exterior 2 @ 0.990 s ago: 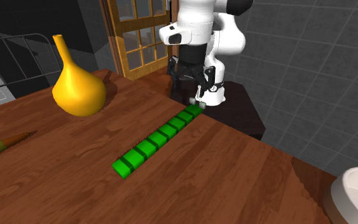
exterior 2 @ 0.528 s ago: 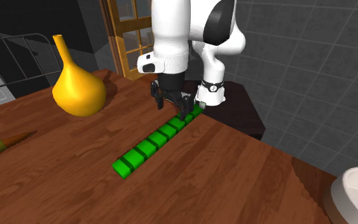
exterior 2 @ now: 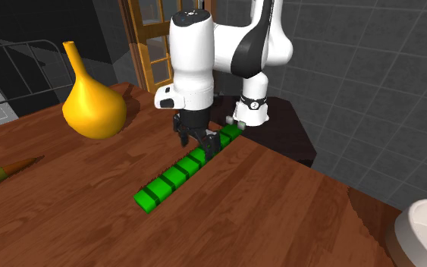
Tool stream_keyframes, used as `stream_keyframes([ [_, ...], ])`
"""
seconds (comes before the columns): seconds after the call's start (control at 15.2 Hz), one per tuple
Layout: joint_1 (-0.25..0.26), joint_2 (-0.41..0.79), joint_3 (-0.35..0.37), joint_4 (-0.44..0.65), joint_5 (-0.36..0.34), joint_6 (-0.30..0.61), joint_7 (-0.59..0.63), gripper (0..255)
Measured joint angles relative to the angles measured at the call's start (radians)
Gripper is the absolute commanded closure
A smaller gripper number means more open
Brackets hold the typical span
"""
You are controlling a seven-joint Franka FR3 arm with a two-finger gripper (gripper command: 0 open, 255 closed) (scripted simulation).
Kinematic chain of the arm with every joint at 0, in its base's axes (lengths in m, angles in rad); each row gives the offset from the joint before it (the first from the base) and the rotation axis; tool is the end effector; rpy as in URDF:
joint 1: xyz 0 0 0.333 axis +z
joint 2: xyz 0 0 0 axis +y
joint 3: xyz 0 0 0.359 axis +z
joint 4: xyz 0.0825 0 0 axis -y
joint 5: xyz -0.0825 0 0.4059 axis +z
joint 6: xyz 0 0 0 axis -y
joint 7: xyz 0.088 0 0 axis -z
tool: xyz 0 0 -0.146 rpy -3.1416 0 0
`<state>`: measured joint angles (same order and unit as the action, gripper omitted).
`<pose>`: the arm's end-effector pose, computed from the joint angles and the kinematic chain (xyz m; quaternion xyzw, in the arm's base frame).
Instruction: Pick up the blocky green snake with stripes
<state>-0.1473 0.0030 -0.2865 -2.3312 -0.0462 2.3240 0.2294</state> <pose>0.4713 -0.2207 0.3239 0.9504 -0.3104 -0.0068 0.0166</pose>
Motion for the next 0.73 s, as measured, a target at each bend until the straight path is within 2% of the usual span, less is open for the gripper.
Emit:
stream_keyframes([
  [0.2,-0.002,0.034,-0.001,-0.009,0.011,0.042,-0.01,0],
  [0.26,-0.001,0.037,-0.001,-0.011,0.012,0.046,-0.009,255],
  [0.73,-0.001,0.038,0.0,-0.011,0.014,0.049,-0.008,255],
])
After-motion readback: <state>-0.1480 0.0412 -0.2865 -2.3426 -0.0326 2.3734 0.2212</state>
